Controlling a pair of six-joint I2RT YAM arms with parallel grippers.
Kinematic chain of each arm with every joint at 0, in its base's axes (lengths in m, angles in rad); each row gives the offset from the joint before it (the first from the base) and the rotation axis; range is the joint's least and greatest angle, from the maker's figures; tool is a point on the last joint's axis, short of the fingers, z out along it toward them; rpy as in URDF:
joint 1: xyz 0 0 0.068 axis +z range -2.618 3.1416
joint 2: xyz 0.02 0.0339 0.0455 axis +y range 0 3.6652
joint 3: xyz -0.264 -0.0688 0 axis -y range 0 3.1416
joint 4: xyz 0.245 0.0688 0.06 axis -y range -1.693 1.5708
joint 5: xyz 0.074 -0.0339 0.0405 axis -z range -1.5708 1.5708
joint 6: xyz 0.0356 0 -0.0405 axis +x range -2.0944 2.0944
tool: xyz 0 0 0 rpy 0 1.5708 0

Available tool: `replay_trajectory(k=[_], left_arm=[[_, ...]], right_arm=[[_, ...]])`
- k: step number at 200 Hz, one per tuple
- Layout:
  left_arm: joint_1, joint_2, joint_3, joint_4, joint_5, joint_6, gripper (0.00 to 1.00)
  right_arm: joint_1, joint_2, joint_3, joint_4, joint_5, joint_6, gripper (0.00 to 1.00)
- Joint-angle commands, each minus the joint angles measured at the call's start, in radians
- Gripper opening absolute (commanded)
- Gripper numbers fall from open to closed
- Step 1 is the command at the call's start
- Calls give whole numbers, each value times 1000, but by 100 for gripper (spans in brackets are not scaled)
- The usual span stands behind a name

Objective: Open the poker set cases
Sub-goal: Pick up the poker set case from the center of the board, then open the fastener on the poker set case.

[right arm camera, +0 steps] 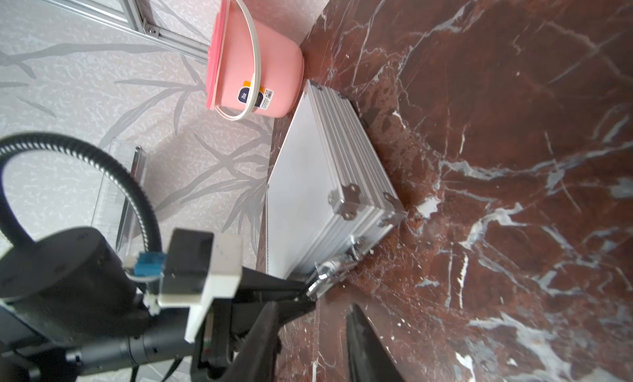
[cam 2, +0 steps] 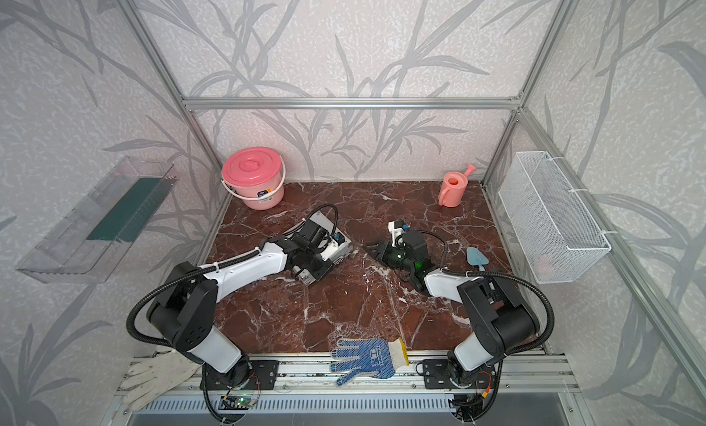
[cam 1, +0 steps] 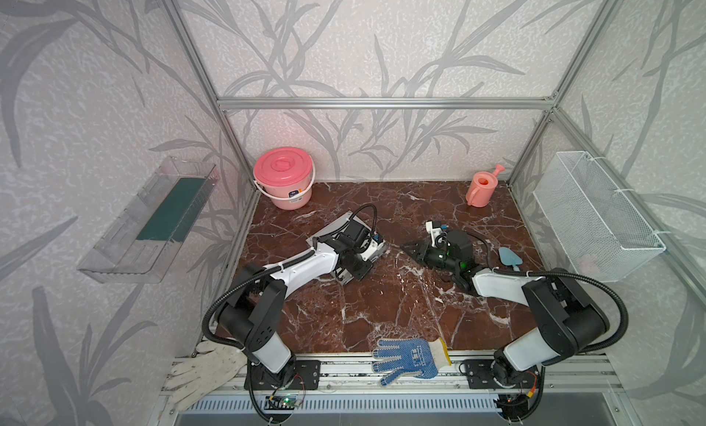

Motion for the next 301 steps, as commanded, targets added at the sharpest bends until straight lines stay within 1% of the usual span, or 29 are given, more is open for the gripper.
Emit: replay_trajectory(k=[1, 8, 26, 52, 74, 93, 145, 179, 203, 261, 301], left_arm=[[10, -71, 91, 6, 32, 33, 0], [11, -71, 104, 1, 40, 33, 0], [10, -72, 133, -10, 63, 34, 0], [8, -63, 160, -23, 99, 33, 0], [9, -63, 156, -2, 119, 19, 0], [9, -50, 161, 7, 146, 8, 0], [8, -17, 167, 35, 202, -19, 0], [10, -15, 166, 46, 209, -30, 0], [10, -12, 170, 53, 216, -37, 0], [8, 2, 179, 64, 236, -45, 0], [8, 9, 182, 71, 240, -48, 0]], right_arm=[[27, 43, -42, 87, -25, -19, 28], [39, 66, -51, 121, -22, -7, 26], [70, 156, -63, 273, -13, 61, 26], [118, 309, -25, 492, 6, 162, 32], [146, 390, -3, 573, 39, 192, 37], [154, 437, -10, 670, 69, 230, 40], [192, 462, 33, 671, 104, 237, 44], [202, 468, 64, 671, 109, 256, 46], [205, 479, 56, 671, 124, 261, 47], [222, 478, 53, 671, 164, 270, 47], [237, 503, 61, 671, 170, 283, 43]])
